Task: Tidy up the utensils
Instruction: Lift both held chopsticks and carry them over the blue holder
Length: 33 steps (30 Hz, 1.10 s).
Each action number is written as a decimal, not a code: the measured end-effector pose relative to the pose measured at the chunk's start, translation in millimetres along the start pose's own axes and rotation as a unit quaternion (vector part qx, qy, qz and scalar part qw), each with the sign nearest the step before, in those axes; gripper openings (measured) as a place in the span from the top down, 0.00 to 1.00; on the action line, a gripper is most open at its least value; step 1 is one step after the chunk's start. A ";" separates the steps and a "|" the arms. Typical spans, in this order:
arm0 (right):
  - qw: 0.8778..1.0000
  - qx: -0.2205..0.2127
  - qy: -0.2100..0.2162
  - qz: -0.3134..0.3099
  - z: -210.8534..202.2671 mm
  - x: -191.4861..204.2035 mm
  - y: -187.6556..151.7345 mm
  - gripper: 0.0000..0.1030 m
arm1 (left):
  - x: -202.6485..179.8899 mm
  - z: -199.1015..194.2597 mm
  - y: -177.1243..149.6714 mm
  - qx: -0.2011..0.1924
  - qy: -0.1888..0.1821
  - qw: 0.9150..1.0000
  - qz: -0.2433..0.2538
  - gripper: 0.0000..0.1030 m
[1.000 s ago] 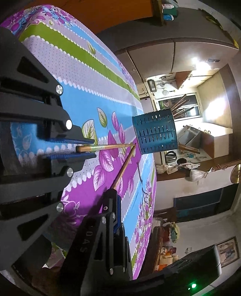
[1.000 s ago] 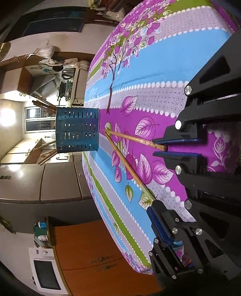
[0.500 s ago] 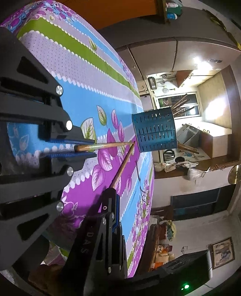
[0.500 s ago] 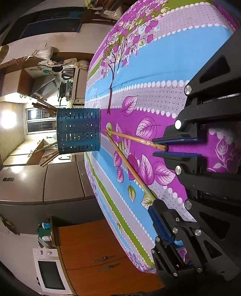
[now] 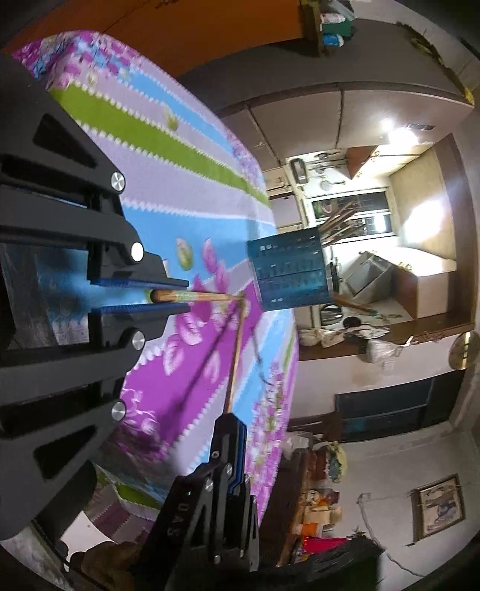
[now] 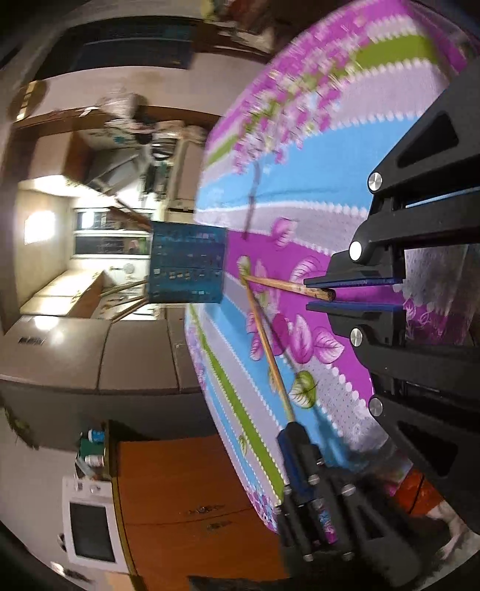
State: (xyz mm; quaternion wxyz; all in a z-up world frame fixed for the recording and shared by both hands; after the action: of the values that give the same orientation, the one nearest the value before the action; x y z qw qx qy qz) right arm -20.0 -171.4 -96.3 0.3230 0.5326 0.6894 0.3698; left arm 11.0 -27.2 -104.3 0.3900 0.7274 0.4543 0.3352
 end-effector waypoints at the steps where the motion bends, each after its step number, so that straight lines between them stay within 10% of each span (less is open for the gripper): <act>1: 1.000 -0.006 -0.002 -0.004 -5.1 -0.1 2.8 0.93 | 1.5 -4.9 3.4 -0.006 0.002 1.000 -0.001 0.95; 19: 0.997 -0.073 0.022 0.021 -54.8 -41.3 84.6 0.93 | 16.3 -48.0 73.0 -0.075 0.008 0.997 -0.020 0.95; 33: 0.994 -0.013 0.076 0.083 -29.3 -88.3 159.9 0.93 | 50.6 -11.1 153.0 -0.032 -0.017 0.998 -0.050 0.95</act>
State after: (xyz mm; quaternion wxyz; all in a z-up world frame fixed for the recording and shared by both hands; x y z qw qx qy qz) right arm 54.5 -236.7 59.9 0.2443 0.5543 0.6604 0.4438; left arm 81.1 -20.9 41.0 0.4368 0.6967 0.4723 0.3174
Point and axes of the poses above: each gripper's, at about its wrist camera, not at the fingertips, and z roughly the way its jaws point, x to its left, y to its top, the point moved 2 cm from there along z, roughly the way its jaws point, and after that the axes turned 8 degrees about x, right-handed, at the moved point
